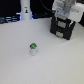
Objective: Open the kcup holder, insert the kcup into the holder, and close the kcup holder
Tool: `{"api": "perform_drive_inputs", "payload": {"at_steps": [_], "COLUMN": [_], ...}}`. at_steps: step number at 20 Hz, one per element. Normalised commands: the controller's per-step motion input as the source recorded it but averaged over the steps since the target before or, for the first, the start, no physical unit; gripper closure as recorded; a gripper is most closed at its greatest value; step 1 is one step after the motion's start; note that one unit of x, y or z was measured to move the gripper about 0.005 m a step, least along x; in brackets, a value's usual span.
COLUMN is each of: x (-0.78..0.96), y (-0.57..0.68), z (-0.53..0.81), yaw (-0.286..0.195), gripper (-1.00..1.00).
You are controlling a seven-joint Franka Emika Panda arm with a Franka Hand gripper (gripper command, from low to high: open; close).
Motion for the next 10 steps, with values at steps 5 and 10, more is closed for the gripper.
{"api": "perform_drive_inputs", "payload": {"at_steps": [5,10], "x": [0.02,0.46], "y": [0.0,-0.21], "z": [0.0,0.16], "yaw": [-0.009,-0.017], "gripper": [1.0,1.0]}}
